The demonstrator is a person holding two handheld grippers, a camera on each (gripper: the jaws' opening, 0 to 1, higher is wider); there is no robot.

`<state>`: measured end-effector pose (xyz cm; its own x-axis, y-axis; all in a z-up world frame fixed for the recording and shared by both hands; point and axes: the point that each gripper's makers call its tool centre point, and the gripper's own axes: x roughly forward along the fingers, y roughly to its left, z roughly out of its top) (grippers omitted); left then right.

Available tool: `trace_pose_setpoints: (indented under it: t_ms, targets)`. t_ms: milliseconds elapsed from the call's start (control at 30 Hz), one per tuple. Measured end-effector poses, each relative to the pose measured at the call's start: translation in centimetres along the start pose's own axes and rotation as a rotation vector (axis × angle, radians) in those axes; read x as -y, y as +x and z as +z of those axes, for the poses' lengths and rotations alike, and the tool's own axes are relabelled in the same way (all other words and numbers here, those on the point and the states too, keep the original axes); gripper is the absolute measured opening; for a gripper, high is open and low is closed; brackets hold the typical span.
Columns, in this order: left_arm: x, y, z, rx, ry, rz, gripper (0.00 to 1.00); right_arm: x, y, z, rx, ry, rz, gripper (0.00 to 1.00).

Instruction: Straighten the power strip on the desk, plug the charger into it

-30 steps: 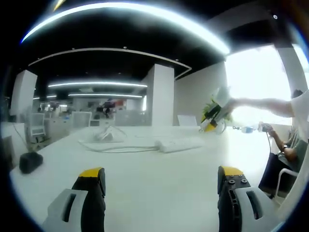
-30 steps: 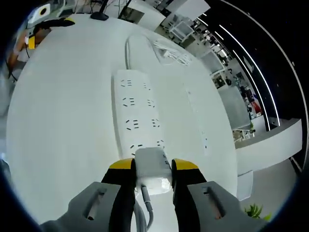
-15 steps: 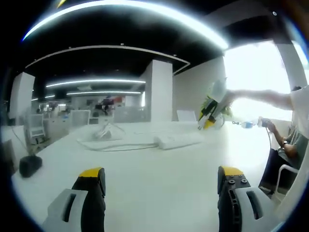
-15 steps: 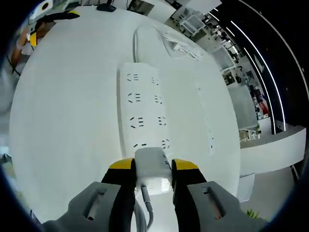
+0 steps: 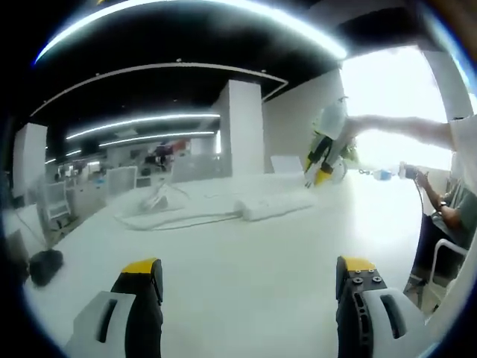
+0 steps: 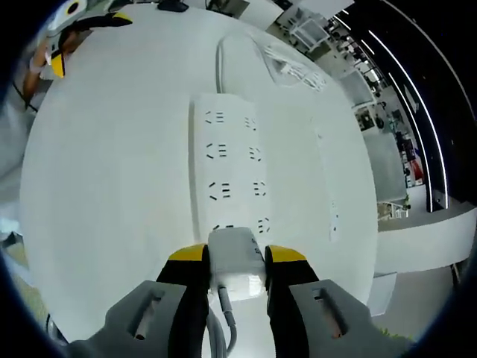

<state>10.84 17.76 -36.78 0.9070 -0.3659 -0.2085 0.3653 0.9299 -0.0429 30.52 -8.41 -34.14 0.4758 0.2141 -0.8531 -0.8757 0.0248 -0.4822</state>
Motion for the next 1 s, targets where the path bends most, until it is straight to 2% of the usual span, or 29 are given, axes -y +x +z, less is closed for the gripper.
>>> trace_pose_setpoints:
  t_ms: [400,1000]
  targets:
    - [0.9,1.6,-0.5,-0.020,-0.025,-0.041,0.99,-0.9,0.2,0.0,-0.021,-0.008,0.027,0.27]
    - [1.3,1.8,-0.4,-0.017,-0.027,-0.049,0.99,-1.5,0.9,-0.4,-0.138,-0.044,0.063,0.27]
